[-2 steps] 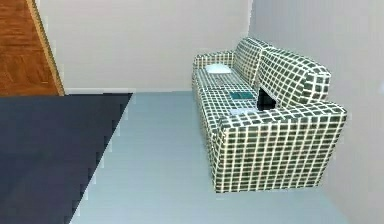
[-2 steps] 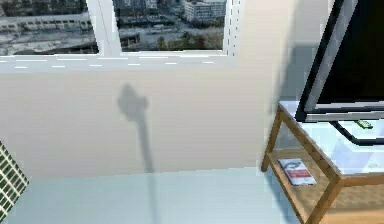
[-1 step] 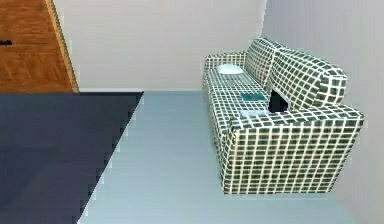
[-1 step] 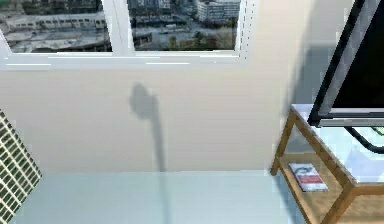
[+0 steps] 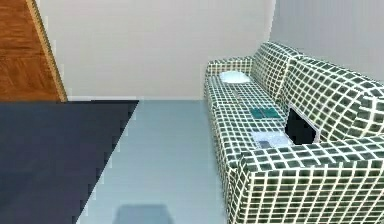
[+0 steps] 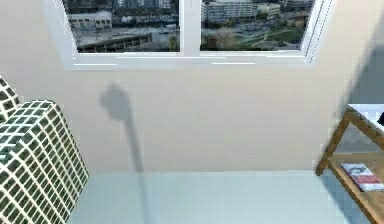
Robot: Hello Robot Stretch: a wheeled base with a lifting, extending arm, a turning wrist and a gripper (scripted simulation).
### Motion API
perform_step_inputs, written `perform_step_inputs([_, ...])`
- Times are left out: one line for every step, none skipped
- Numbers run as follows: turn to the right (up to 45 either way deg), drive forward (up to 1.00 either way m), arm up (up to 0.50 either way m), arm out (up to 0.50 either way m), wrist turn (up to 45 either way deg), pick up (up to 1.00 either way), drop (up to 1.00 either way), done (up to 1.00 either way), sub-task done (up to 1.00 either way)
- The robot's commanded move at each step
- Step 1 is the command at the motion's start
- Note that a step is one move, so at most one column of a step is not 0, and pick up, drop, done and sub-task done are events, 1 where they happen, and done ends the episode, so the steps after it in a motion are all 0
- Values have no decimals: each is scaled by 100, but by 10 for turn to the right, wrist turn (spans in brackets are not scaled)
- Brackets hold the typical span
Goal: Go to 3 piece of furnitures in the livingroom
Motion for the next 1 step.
perform_step_inputs([180, 0, 0, 0, 0, 0, 0, 0, 0])
